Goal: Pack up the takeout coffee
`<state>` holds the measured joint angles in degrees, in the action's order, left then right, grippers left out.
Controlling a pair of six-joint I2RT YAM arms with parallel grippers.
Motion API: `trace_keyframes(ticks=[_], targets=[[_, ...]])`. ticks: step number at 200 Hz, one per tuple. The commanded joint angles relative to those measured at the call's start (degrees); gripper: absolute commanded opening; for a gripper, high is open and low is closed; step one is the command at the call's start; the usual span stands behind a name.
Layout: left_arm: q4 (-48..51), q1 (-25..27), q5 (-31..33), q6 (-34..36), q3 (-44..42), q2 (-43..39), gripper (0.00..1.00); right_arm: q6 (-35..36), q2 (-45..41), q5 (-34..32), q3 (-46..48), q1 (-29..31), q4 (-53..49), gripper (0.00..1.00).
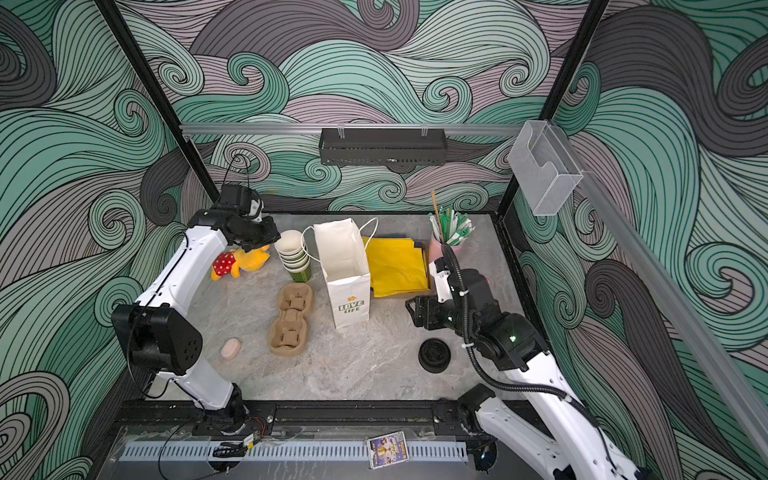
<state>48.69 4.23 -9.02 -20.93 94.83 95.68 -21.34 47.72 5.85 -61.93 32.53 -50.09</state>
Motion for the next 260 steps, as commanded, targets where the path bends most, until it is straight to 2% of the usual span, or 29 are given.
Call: trace_keyframes(ticks=[1,13,39,59,72,98,130,154,173,193,236,260], targets=[[-1.53,-0.36,-1.31,-0.2,0.02,-1.9,0.42,3.16,3.03,-3.51,-4.86,3.31,-3.12,0.78],[-2.36,-0.66,-0.86,-1.29,-0.28,-3.7,0.46,3.91,5.09,-5.36,-7.45,5.32,-4.05,0.78],[-5.11,-3.2,0.62,-5.5,-3.67,-9.81,0.46,5.2,10.91,-8.67,-15.35,10.69,-5.45,0.76],[-8.05,-7.55,-0.75,-9.9,-9.66,-16.26,0.44,7.39,17.95,-13.54,-24.61,17.65,-6.41,0.73],[-11.12,-12.24,-4.76,-13.59,-15.25,-19.96,0.43,9.32,23.47,-16.11,-31.46,22.07,-6.9,0.72],[-18.2,-21.37,-13.71,-20.7,-26.66,-25.11,0.42,12.91,36.37,-17.27,-46.02,27.69,-7.46,0.69],[-23.64,-26.98,-19.92,-24.96,-36.22,-28.97,0.41,16.08,55.87,-18.81,-67.97,31.49,-12.48,0.67],[-23.16,-28.26,-19.58,-24.47,-39.25,-30.92,0.41,17.56,70.74,-20.17,-87.5,33.07,-17.79,0.65],[-23.86,-29.12,-19.11,-24.51,-41.38,-32.09,0.41,18.55,79.22,-20.47,-96.28,33.22,-17.77,0.63],[-23.19,-29.52,-19.07,-23.27,-41.84,-32.83,0.39,21.15,83.8,-23.05,-98.59,33.26,-14.95,0.66],[-22.06,-29.46,-17.75,-21.07,-42.52,-34.61,0.38,28.08,84.64,-29.39,-88.17,33.22,0.32,0.66],[-21.89,-29.49,-18.33,-20.74,-42.49,-35.03,0.38,29.3,88.67,-30.92,-91.86,32.34,1.34,0.64]])
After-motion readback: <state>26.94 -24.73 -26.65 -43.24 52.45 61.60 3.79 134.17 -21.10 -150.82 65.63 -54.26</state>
